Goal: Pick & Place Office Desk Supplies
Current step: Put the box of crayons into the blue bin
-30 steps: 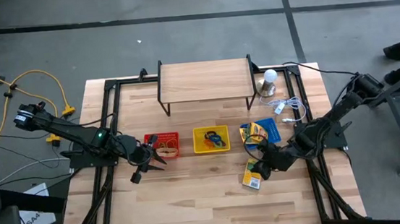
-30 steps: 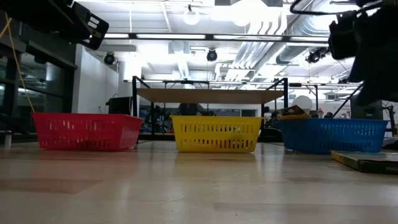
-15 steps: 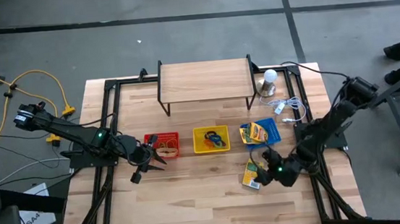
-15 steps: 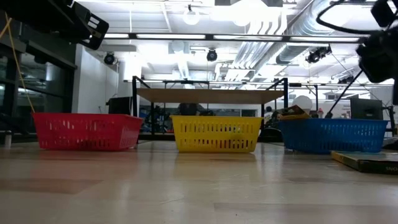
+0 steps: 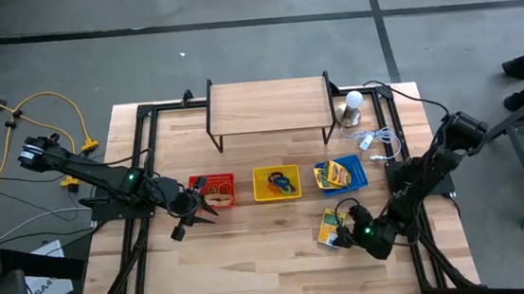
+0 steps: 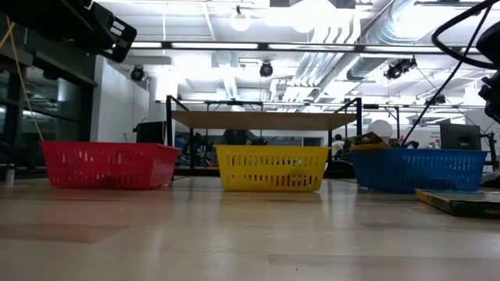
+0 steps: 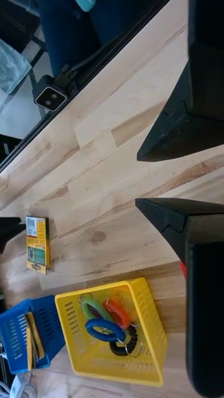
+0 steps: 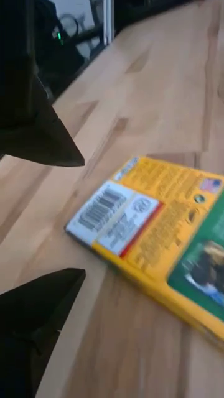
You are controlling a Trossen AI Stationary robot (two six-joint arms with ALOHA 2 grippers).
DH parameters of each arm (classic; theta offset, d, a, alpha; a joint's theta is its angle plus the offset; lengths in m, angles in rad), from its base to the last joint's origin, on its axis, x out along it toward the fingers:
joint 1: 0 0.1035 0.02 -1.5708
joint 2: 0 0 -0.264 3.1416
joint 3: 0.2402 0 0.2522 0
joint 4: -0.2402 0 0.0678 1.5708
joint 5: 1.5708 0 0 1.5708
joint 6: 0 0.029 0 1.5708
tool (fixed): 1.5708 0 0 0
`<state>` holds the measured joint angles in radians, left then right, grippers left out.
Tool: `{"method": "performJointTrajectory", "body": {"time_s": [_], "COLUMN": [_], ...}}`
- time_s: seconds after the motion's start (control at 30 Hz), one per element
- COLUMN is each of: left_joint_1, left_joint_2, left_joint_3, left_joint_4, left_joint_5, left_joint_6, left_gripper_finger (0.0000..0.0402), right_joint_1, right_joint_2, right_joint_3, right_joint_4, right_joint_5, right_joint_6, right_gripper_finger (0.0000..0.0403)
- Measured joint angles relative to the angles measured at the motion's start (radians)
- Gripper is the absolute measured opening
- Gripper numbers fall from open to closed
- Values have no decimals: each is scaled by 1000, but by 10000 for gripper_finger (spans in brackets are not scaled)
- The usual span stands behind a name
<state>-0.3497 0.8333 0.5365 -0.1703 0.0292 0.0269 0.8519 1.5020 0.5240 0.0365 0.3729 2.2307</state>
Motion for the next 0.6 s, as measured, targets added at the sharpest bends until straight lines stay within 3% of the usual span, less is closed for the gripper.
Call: {"method": "performJointTrajectory", "body": {"time_s": [0.2, 0.6], "left_joint_1": [0, 0], "left_joint_2": [0, 0], "left_joint_3": [0, 0], "left_joint_4": [0, 0], "left_joint_5": [0, 0], "left_joint_6": [0, 0], "left_gripper_finger": [100, 100], "right_joint_1": [2, 2], "right_joint_2": [28, 24], "right_joint_3": [0, 5], "right_joint_4": [57, -143], "right_joint_5": [48, 121], "right_joint_6": [-2, 49], "right_gripper_finger": [271, 272]}}
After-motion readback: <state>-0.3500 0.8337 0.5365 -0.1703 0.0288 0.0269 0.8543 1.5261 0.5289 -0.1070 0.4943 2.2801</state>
